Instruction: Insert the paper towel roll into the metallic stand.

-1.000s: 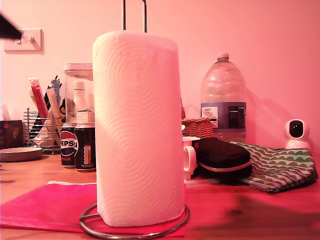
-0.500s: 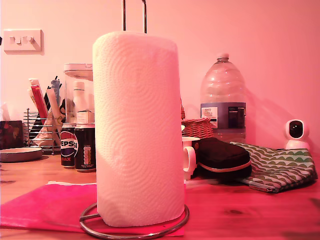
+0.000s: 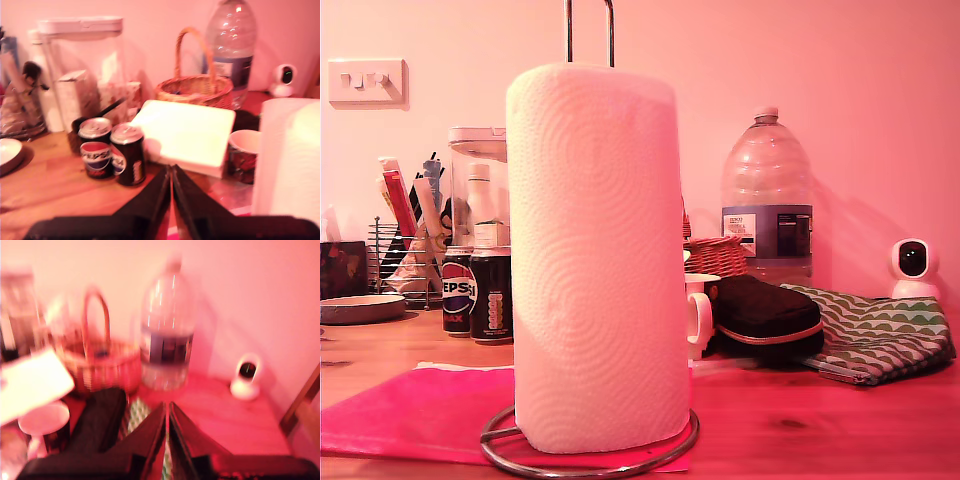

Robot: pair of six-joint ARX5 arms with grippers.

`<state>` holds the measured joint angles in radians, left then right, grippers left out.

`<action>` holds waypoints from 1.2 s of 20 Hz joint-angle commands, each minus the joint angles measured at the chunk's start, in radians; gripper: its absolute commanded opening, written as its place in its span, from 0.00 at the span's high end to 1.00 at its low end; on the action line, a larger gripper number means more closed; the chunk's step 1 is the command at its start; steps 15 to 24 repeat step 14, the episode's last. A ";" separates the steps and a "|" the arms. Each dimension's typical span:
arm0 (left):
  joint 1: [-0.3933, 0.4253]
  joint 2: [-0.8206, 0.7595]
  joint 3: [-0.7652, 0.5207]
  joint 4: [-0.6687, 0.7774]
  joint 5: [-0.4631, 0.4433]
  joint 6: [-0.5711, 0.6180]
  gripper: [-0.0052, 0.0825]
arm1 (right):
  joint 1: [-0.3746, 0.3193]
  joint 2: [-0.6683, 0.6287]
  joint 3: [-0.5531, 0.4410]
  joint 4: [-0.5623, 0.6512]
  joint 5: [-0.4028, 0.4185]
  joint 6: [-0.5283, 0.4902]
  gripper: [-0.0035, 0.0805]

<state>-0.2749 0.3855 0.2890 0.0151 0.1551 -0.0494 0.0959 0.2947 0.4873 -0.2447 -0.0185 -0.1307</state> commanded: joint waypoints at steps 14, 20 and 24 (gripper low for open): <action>-0.003 -0.013 -0.017 -0.243 0.013 -0.030 0.96 | 0.002 -0.023 -0.030 -0.362 -0.006 0.029 0.97; -0.003 -0.013 -0.017 -0.243 0.013 -0.030 0.96 | 0.002 -0.023 -0.030 -0.362 -0.006 0.029 0.97; -0.003 -0.013 -0.017 -0.243 0.013 -0.030 0.96 | 0.002 -0.023 -0.030 -0.362 -0.006 0.029 0.97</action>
